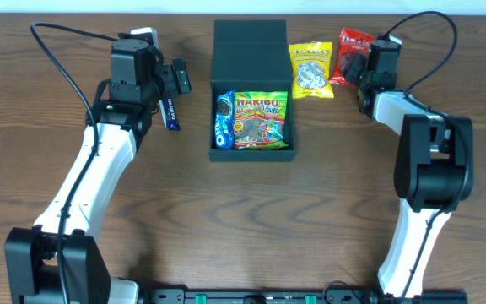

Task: Pack container
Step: 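Grasp the red Hacks bag with the right gripper and lift it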

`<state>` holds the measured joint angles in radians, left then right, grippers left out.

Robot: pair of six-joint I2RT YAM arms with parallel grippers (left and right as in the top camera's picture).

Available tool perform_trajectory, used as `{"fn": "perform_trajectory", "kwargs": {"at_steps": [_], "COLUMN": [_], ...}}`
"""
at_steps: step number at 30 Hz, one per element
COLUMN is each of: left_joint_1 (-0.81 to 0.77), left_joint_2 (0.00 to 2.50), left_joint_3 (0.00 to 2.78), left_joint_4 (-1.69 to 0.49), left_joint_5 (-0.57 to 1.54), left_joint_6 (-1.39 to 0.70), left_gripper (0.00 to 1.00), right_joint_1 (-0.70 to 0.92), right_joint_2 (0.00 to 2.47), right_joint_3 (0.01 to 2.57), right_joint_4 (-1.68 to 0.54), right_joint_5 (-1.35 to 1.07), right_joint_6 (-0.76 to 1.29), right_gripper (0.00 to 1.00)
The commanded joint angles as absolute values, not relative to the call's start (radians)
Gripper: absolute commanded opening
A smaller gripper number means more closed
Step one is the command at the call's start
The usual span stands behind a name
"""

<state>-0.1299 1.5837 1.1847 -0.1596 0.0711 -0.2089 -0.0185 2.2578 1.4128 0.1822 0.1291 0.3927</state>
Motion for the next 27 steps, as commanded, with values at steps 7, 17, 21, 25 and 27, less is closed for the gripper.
{"fn": "perform_trajectory", "kwargs": {"at_steps": [7,17,21,25,27], "left_joint_1": [-0.126,-0.126,-0.124,-0.115,-0.106], "left_joint_2": [1.572,1.572,1.572,1.561,1.552], "left_joint_3": [1.204,1.204,1.204,1.204,1.204], "left_joint_4": [-0.161,-0.16,-0.147,-0.09,-0.065], "left_joint_5": [0.071,0.07,0.067,0.067,0.067], "left_joint_6": [-0.202,-0.155,-0.153,-0.152,-0.152], "left_gripper": [0.96,0.96,0.98,0.95,0.95], "right_joint_1": [-0.02,-0.019,-0.019,-0.018,-0.018], "right_joint_2": [2.276,2.117,2.005,1.874,1.831], "right_joint_3": [1.423,1.423,1.423,1.423,1.423], "right_joint_4": [0.1,-0.098,-0.15,-0.202,-0.22], "right_joint_5": [0.118,0.062,0.042,-0.062,-0.105], "right_joint_6": [0.408,0.289,0.208,0.118,0.105], "right_gripper": [0.01,0.01,0.01,0.01,0.01]}}
